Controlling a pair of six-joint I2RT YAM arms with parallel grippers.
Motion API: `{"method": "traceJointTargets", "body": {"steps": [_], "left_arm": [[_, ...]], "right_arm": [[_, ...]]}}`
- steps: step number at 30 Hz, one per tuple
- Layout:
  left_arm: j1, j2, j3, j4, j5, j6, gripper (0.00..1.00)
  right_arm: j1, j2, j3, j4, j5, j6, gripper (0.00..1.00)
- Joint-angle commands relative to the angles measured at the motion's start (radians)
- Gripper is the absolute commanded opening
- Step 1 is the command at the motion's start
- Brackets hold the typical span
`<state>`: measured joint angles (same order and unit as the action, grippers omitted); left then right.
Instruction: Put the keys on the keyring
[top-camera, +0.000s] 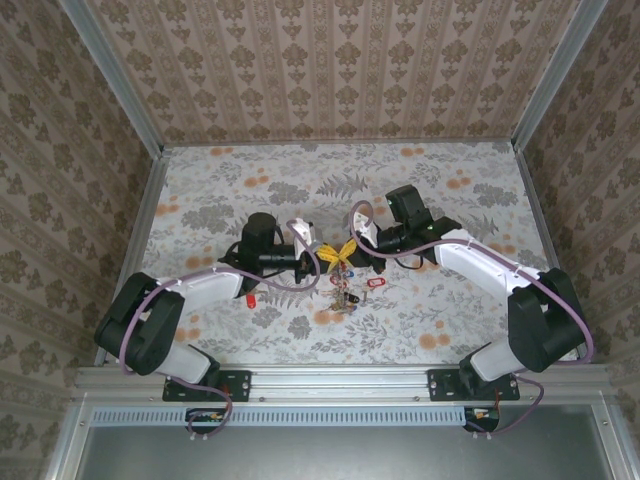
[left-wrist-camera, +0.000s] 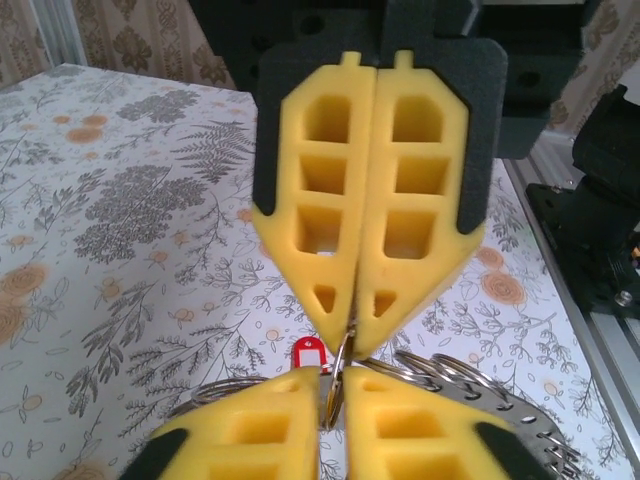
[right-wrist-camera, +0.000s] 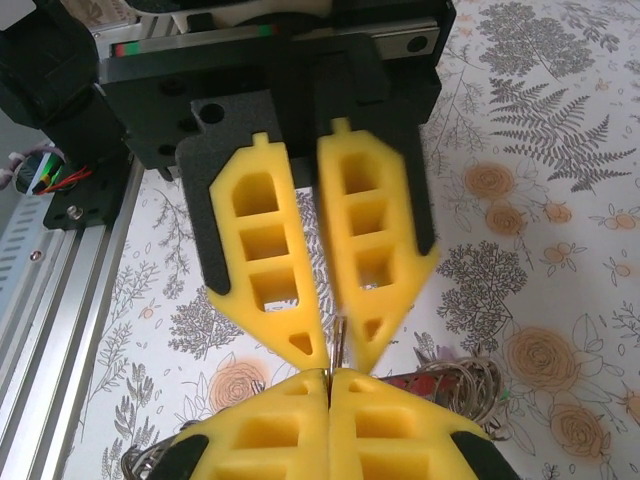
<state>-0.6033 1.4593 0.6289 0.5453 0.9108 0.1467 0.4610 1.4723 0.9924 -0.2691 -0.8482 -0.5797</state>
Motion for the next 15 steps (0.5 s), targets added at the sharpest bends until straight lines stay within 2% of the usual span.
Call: {"method": "traceJointTargets", "body": {"steps": [1,2,3,5,7,8,9,11,13,15], "left_arm": [[-0.004,0.008,0.031,0.038,0.005,0.008,0.0],[-0.004,0.006,0.03,0.033,-0.001,0.012,0.0],[-0.004,0.002,0.027,0.025,-0.011,0.022,0.0],[-0.003,-0.01,0.016,0.015,-0.037,0.037,0.0],[0.001,-0.027,0.009,-0.012,-0.055,0.057,0.0],[0.006,-0.036,0.005,-0.028,-0.057,0.066,0.0],[0.01,-0.045,0.001,-0.043,-0.067,0.073,0.0],[0.021,-0.065,-0.017,-0.047,-0.078,0.08,0.0],[0.036,-0.08,-0.03,-0.049,-0.069,0.08,0.0],[0.05,-0.09,-0.034,-0.064,-0.051,0.083,0.0]], "right_arm": [[0.012,-0.02,-0.003,0.022,-0.079,0.011,0.0],[0.012,-0.022,-0.003,0.019,-0.076,0.016,0.0],[0.01,-0.025,0.0,0.014,-0.068,0.022,0.04],[0.004,-0.048,-0.015,0.02,-0.039,0.059,0.2],[-0.029,-0.075,-0.047,0.048,-0.022,0.129,0.27],[-0.048,-0.121,-0.081,0.08,0.002,0.182,0.31],[-0.068,-0.142,-0.116,0.131,0.078,0.291,0.35],[-0.109,-0.144,-0.139,0.125,0.198,0.424,0.34],[-0.129,-0.099,-0.107,0.018,0.305,0.521,0.31],[-0.13,0.001,-0.027,-0.144,0.357,0.602,0.29]]}}
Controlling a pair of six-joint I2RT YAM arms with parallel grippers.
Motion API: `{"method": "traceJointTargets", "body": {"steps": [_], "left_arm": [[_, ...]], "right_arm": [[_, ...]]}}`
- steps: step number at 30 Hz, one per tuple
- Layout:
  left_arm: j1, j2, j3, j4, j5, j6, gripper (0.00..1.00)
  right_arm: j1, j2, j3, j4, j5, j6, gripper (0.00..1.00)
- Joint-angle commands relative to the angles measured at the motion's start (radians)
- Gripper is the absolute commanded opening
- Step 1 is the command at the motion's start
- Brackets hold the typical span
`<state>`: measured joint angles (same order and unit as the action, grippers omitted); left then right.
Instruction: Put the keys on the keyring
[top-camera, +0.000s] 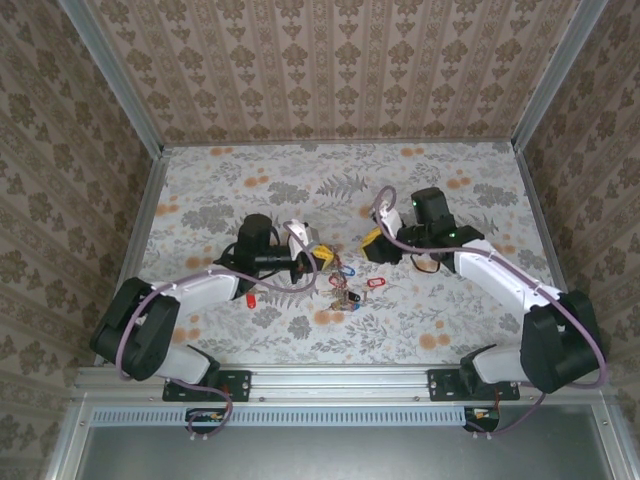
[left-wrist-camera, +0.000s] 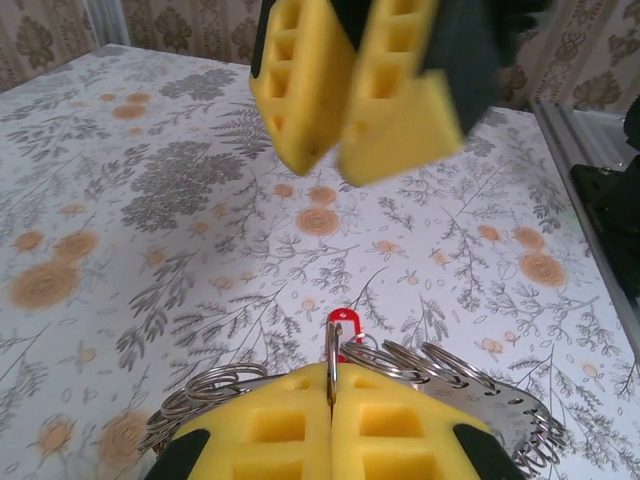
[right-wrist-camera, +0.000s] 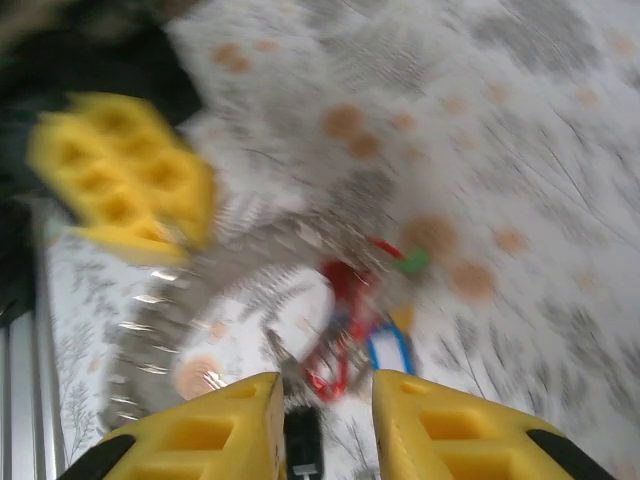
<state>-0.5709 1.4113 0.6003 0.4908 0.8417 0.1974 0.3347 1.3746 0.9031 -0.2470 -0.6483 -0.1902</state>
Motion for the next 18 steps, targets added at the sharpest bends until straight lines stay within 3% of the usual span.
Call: {"method": "traceJointTargets", "body": {"steps": [1,5,10,18], "left_arm": [[0.02,-0.045,-0.005,-0.02,0.023,0.036,0.0],[0.023,-0.055,-0.005,-0.039,0.032,0.047,0.0],[0.025,-0.049,0.005,-0.043,0.039,0.047,0.0],[0.025,-0.047,0.021,-0.053,0.047,0.046,0.0]], "right_arm": [[-0.002,0.136,0.092,-0.228,0.159,0.232,0.29],[0.026,0.255,0.142,-0.353,0.188,0.377,0.29],[0.079,0.304,0.112,-0.341,0.22,0.406,0.32],[0.099,0.376,0.142,-0.396,0.232,0.388,0.28]]}}
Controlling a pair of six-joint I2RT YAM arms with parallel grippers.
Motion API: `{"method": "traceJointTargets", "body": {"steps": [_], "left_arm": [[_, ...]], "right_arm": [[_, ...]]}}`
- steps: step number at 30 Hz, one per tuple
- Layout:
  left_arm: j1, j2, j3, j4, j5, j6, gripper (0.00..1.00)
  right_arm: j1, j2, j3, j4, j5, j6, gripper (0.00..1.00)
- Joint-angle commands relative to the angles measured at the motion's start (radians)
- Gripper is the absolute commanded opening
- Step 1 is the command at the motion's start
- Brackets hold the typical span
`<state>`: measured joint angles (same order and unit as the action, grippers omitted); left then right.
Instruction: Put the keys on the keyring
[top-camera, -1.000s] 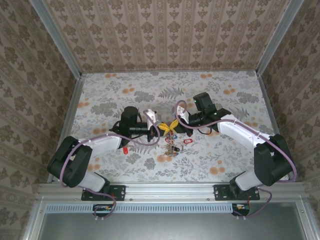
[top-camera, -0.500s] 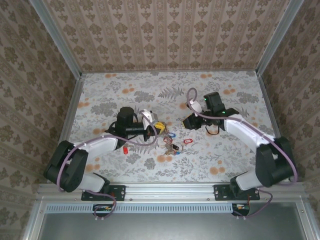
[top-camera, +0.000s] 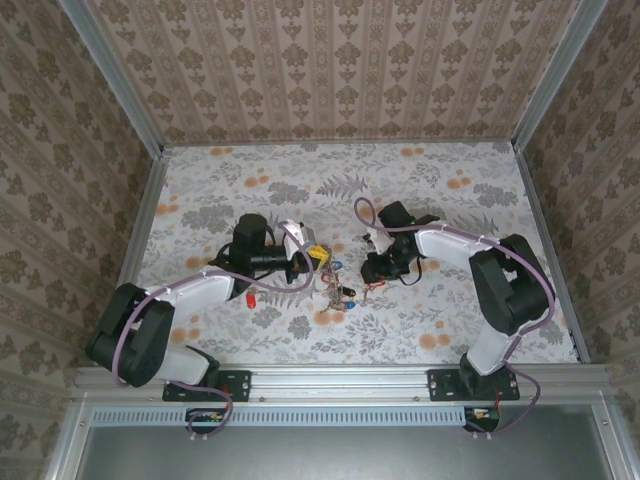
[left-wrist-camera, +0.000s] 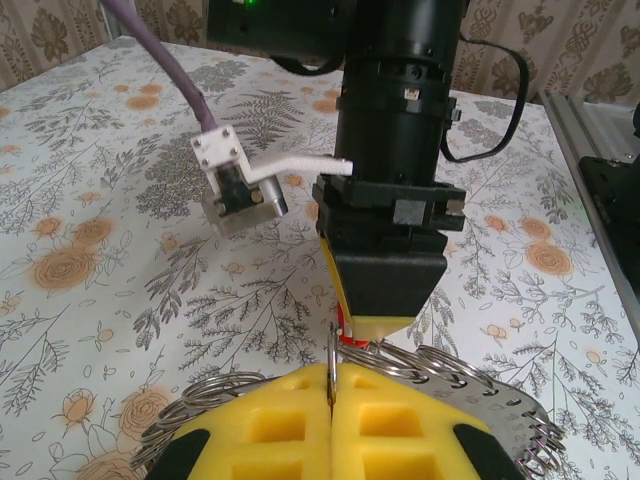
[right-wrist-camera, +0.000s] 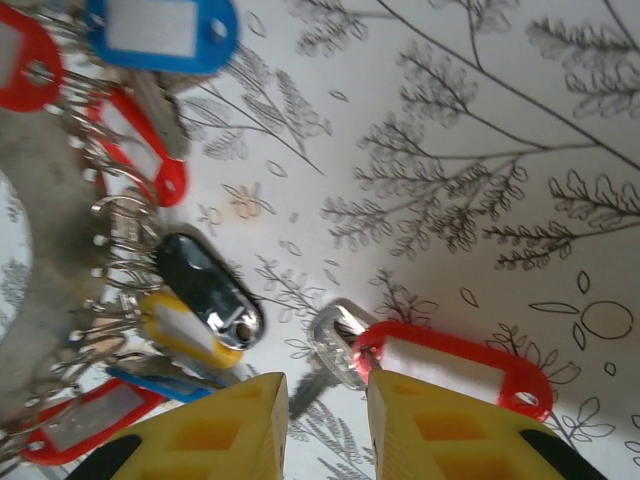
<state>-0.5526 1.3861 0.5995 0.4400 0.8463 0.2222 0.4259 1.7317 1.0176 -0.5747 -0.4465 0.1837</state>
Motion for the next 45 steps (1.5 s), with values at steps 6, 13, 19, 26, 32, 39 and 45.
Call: {"method": "traceJointTargets", "body": {"steps": [6,13,19,26,32,39,45], "left_arm": [[0.006,-0.022,0.024,-0.014,0.043,0.021,0.0],[0.006,-0.028,0.03,-0.029,0.044,0.025,0.0],[0.006,-0.027,0.034,-0.037,0.044,0.03,0.0],[0.006,-0.022,0.035,-0.046,0.055,0.031,0.0],[0.006,-0.018,0.04,-0.047,0.06,0.031,0.0],[0.005,-0.018,0.045,-0.053,0.063,0.032,0.0],[0.005,-0.012,0.049,-0.06,0.066,0.035,0.0]], "right_arm": [[0.021,0.027,0.027,-0.079,0.056,0.008,0.25],[0.016,-0.051,0.018,-0.065,0.124,0.023,0.29],[0.011,-0.076,-0.019,-0.04,0.21,0.042,0.31],[-0.01,-0.044,-0.028,-0.046,0.139,0.035,0.26],[-0.009,-0.016,-0.023,-0.031,0.115,0.036,0.26],[-0.01,0.008,-0.017,-0.038,0.099,0.024,0.21],[-0.01,-0.032,-0.033,-0.022,0.068,0.016,0.05]]}}
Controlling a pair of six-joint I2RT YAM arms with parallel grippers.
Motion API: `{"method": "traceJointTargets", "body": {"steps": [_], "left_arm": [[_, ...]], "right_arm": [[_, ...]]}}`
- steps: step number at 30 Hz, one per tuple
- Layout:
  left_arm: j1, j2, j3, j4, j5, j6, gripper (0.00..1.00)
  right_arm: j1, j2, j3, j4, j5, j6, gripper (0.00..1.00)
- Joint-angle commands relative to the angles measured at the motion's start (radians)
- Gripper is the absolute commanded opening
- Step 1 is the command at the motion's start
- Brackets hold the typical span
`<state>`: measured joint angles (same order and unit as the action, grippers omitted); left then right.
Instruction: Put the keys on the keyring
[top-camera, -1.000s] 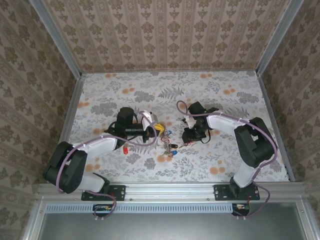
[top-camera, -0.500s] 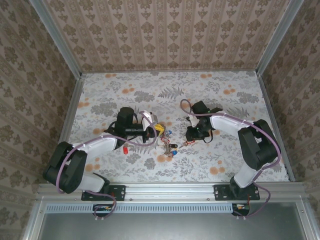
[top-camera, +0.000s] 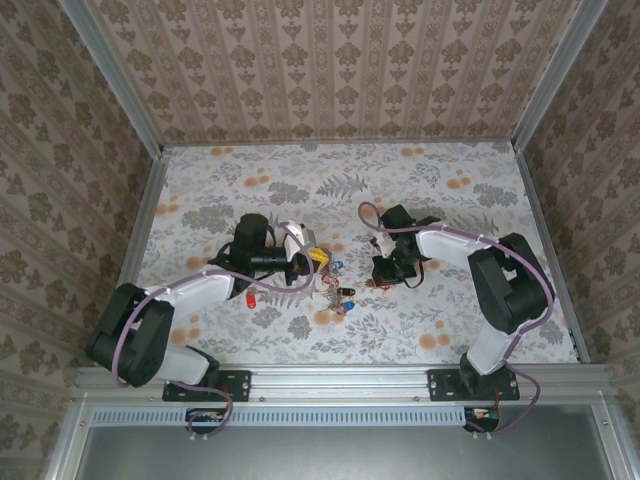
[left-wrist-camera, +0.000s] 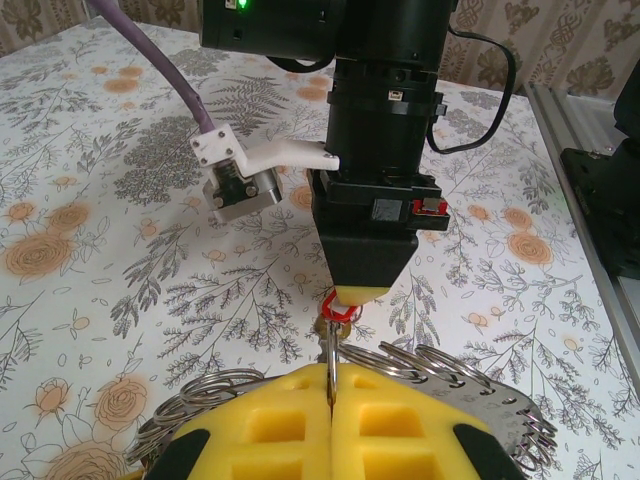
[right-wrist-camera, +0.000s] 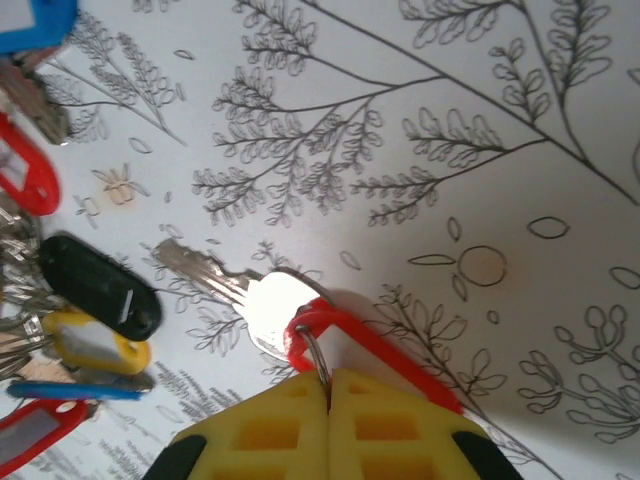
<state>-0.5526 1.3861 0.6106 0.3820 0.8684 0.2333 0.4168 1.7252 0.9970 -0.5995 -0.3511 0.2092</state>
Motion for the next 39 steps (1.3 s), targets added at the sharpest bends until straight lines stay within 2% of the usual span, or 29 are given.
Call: {"method": "traceJointTargets", "body": {"steps": [1,8,18,22,27,31,39], "left_arm": [[0.005,-0.008,0.039,-0.004,0.047,0.027,0.0],[0.003,0.016,0.064,-0.029,0.073,0.036,0.0],[-0.008,0.05,0.119,-0.09,0.138,0.063,0.0],[-0.01,0.06,0.144,-0.131,0.167,0.083,0.0],[-0.022,0.074,0.178,-0.181,0.206,0.111,0.0],[-0.033,0.083,0.211,-0.238,0.228,0.139,0.0],[-0.05,0.085,0.235,-0.263,0.206,0.159,0.0]], "right_arm": [[-0.001,-0.031,-0.014,0.003,-0.034,-0.012,0.02],[-0.001,-0.161,-0.025,0.039,-0.058,-0.051,0.0],[-0.021,-0.375,-0.056,0.198,-0.245,-0.253,0.0],[-0.02,-0.45,-0.104,0.307,-0.328,-0.381,0.0],[-0.013,-0.549,-0.175,0.393,-0.435,-0.672,0.0],[-0.01,-0.551,-0.125,0.34,-0.434,-0.796,0.0],[0.026,-0.474,-0.034,0.25,-0.466,-0.882,0.0]]}}
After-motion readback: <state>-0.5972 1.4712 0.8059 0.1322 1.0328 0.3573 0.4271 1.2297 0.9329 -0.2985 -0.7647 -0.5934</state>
